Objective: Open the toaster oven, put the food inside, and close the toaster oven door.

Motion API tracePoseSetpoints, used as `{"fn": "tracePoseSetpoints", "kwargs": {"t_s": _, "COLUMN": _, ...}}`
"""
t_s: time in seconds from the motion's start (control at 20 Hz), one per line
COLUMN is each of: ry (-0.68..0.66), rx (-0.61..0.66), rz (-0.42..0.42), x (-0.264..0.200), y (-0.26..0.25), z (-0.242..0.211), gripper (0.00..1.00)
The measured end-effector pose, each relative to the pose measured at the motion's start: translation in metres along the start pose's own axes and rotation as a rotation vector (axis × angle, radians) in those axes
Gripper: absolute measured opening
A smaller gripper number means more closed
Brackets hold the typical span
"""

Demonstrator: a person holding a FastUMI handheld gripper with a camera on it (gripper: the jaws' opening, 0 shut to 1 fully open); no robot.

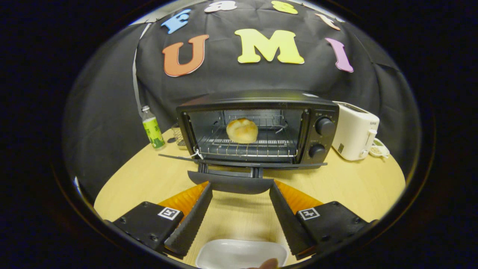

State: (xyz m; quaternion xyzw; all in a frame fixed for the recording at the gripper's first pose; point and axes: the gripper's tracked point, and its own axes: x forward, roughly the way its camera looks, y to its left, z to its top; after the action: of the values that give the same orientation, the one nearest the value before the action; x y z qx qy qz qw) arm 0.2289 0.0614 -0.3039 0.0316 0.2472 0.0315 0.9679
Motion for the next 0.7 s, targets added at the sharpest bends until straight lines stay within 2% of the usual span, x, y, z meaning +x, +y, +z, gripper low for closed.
{"fn": "tracePoseSetpoints", "kwargs": {"t_s": 0.35, "ry": -0.112, "rx": 0.009, "rz": -0.006, "x": -0.007, "y": 0.002, "z": 0.049, "gripper": 0.99}}
{"fn": "tracePoseSetpoints", "kwargs": {"t_s": 0.7, "ry": -0.261, "rx": -0.012, "rz": -0.041, "x": -0.075, "y": -0.01, "z": 0.102, "gripper": 0.99}}
